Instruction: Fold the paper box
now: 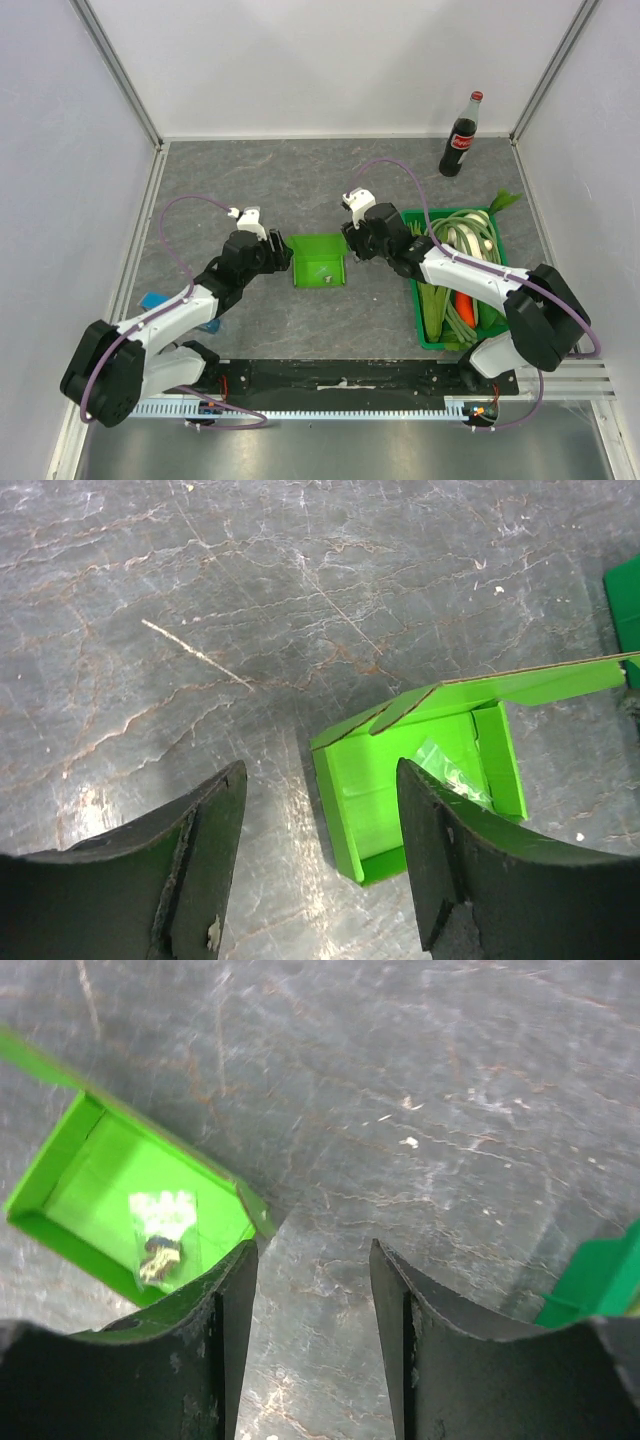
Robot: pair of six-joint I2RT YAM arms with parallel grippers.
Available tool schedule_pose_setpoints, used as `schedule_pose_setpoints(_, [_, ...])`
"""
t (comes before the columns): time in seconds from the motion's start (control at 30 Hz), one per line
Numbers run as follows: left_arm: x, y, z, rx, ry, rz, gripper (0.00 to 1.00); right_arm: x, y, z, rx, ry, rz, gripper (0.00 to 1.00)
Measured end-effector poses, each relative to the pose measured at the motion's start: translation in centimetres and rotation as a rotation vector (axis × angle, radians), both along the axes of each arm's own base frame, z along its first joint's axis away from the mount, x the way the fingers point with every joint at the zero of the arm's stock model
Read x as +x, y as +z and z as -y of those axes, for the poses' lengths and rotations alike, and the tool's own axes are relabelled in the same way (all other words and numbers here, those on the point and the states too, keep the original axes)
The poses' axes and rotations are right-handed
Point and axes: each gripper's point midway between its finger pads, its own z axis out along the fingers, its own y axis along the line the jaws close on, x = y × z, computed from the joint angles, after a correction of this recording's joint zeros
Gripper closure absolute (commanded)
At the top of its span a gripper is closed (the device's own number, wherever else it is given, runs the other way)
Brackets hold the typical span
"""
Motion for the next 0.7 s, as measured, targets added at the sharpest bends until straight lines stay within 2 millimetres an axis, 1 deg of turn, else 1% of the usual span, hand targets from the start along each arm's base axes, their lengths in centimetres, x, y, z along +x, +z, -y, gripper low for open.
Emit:
schedule_pose_setpoints(0.07, [0.4,-0.5,0.4,0.016,-0.026,0.008,0.37,-0.3,-0.8,0.0,-0.003,0.072,-0.012,0.46])
schedule_pose_setpoints(0.13, [0.7,-0.7,0.8,0.028,-0.055,0.018,0.39,-0.8,-1.6,0.1,-0.001,0.137,-0.031,0.49])
schedule_pose_setpoints(0.23, [1.2,-0.6,1.3,0.037,-0.09,0.051,0.45,-1.0,-1.6,-0.3,0.012,0.203,-0.032,0.53])
schedule_pose_setpoints(0.27, [1.3,-0.4,1.4,0.041,-0.099,0.067,0.5,-0.9,-1.6,-0.5,0.015,0.219,-0.024,0.55])
schedule_pose_setpoints(0.37, [1.8,0.0,1.6,0.052,-0.112,0.098,0.56,-0.6,-1.8,-1.1,0.015,0.26,-0.017,0.6])
schedule_pose_setpoints(0.53, [2.0,-0.9,1.8,0.087,-0.143,0.089,0.59,-0.7,-2.9,-2.1,0.014,0.312,-0.042,0.66])
schedule_pose_setpoints(0.7, [2.0,-1.0,1.8,0.099,-0.151,0.092,0.62,-0.6,-2.9,-2.4,0.024,0.322,-0.038,0.72])
